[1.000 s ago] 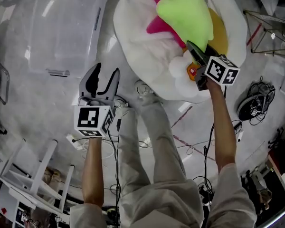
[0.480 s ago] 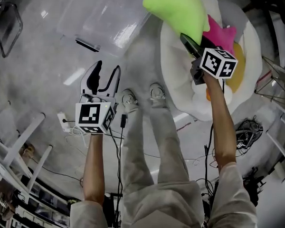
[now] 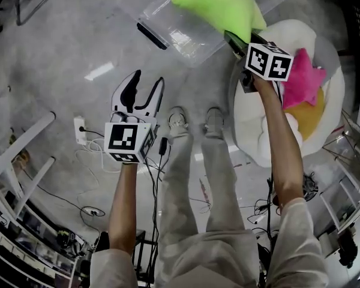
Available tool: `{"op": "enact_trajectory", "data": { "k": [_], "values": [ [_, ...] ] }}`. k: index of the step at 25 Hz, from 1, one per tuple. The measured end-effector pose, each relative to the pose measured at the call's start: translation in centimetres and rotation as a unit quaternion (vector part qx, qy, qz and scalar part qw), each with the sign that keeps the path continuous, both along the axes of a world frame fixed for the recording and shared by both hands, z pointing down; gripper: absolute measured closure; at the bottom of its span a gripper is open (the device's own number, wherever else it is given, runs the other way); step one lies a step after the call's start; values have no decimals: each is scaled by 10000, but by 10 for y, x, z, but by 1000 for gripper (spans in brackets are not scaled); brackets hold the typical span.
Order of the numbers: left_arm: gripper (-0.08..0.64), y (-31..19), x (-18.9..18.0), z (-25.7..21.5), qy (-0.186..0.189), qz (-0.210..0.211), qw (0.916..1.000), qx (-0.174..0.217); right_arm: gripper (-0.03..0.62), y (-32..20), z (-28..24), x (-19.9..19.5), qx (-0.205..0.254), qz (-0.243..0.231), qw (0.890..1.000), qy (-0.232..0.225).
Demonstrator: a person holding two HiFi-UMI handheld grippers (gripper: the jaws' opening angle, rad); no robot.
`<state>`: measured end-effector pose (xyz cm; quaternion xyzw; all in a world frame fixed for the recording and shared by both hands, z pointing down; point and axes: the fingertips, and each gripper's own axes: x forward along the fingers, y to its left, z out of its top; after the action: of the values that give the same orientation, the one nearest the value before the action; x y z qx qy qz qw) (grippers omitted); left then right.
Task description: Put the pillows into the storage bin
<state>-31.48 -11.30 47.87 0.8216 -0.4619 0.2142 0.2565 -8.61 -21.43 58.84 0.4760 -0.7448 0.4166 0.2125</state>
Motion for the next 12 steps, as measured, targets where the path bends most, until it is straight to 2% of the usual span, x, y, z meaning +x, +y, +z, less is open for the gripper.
{"op": "enact_trajectory", "data": {
  "k": [2,6,12],
  "values": [
    [336,-2,-17,9,-5,-102,9999,-27,345,-7,17,-25,-88,-87,9999,34],
    [336,-9,-38,28,-16,-204,9998,-42,344,-16,48,-61,-192,-449,9978,451],
    [336,-13,-42,56,-28,-188,9998,-40,340,-16,97,-90,-360,-977,9891,1043]
  ]
}}
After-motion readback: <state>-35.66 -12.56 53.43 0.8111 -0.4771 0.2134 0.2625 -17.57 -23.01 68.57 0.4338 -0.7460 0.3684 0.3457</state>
